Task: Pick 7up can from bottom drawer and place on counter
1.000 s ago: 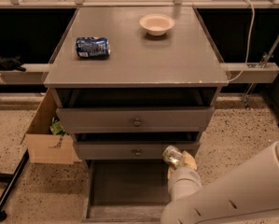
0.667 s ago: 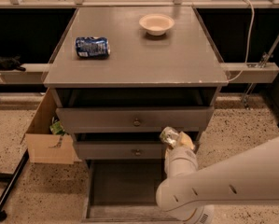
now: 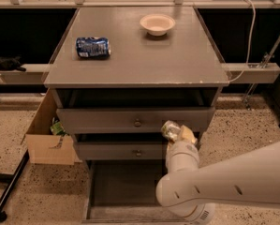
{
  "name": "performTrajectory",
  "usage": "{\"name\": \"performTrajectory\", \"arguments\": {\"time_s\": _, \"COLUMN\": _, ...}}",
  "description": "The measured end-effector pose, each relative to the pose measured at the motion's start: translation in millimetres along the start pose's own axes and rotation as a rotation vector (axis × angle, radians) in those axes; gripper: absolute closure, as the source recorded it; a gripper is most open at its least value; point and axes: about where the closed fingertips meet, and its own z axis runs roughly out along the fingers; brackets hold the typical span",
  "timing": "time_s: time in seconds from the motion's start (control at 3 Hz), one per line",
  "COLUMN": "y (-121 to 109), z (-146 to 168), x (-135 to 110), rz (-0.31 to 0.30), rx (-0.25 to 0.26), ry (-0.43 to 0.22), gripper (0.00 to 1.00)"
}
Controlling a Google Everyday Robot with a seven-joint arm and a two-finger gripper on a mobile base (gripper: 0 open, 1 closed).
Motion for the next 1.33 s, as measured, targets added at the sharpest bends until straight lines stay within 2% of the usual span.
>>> {"name": "performTrajectory", "arguments": {"time_s": 0.33, "y": -43.5, "z": -2.7, "x": -7.7, "rz": -0.035, "rx": 0.072, "ry": 0.001, "gripper": 1.00}}
{"name": "performTrajectory", "arguments": {"time_s": 0.67, "y": -71.2, "z": -2.8, "x": -12.7, "rz": -0.072, "rx": 0.116, "ry": 0.010, "gripper": 1.00}}
{"name": "performTrajectory", "arguments": {"time_s": 1.0, "y": -86.5, "z": -4.4, "x": -19.0, "rz": -0.100, "rx": 0.150, "ry": 0.013, "gripper": 1.00}}
{"name": "performTrajectory", "arguments": {"time_s": 1.33, "y": -113.0, "z": -18.0, "x": -23.4, "rz": -0.074, "rx": 0.223, "ry": 0.003, "gripper": 1.00}}
